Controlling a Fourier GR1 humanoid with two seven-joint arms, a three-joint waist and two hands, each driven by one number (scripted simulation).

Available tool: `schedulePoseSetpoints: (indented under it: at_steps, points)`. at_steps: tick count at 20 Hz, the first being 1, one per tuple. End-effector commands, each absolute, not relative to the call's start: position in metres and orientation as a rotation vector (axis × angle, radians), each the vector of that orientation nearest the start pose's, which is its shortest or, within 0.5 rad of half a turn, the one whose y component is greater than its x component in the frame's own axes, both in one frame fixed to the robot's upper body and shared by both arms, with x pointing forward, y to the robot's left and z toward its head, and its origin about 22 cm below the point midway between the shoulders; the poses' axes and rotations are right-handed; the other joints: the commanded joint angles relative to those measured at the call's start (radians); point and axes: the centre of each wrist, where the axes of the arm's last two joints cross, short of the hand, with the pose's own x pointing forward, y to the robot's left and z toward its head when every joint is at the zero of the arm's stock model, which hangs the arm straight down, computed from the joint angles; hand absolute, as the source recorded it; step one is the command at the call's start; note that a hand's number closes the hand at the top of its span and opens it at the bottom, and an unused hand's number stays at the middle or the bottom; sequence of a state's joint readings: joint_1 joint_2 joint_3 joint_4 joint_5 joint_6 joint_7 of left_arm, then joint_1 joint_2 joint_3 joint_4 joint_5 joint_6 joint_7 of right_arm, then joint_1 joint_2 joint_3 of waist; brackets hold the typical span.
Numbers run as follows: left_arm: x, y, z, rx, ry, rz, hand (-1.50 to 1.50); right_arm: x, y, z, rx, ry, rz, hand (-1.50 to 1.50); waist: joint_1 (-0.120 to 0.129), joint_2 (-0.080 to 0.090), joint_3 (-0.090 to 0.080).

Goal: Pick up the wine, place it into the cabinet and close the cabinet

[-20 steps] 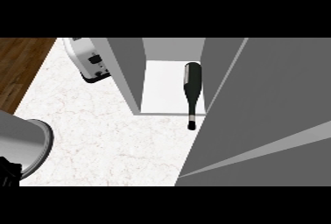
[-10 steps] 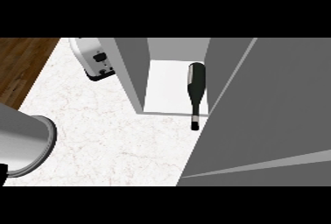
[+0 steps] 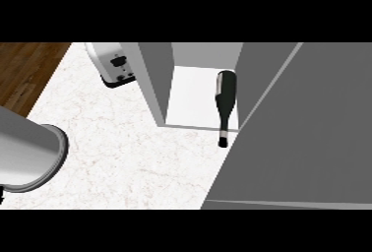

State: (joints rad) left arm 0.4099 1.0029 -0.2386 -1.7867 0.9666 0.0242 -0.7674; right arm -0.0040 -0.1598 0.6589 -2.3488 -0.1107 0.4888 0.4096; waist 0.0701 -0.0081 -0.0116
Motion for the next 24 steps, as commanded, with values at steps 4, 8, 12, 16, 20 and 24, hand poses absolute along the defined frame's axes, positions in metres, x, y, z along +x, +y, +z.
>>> schedulePoseSetpoints:
  at_steps: [4, 8, 12, 16, 20, 24]
  points:
    - [0.141, 0.379, 0.058, -0.169, -1.883, -0.017, 1.5, 0.143, -0.092, 0.152, 0.889, -1.694, 0.908, 1.5, 0.024, 0.011, -0.002]
    - [0.142, 0.376, 0.055, -0.191, -1.878, -0.015, 1.5, 0.151, -0.095, 0.154, 0.874, -1.722, 0.895, 1.5, 0.032, 0.02, -0.005]
    - [0.145, 0.376, 0.057, -0.199, -1.886, -0.016, 1.5, 0.157, -0.099, 0.158, 0.84, -1.756, 0.905, 1.5, 0.039, 0.024, -0.006]
    - [0.148, 0.377, 0.061, -0.216, -1.897, -0.036, 1.5, 0.165, -0.104, 0.157, 0.795, -1.772, 0.889, 1.5, 0.055, 0.033, -0.005]
    - [0.151, 0.378, 0.063, -0.22, -1.899, -0.039, 1.5, 0.173, -0.108, 0.156, 0.749, -1.761, 0.88, 1.5, 0.068, 0.044, -0.007]
    - [0.153, 0.372, 0.065, -0.252, -1.91, -0.048, 1.5, 0.187, -0.11, 0.16, 0.707, -1.79, 0.901, 1.5, 0.094, 0.048, -0.005]
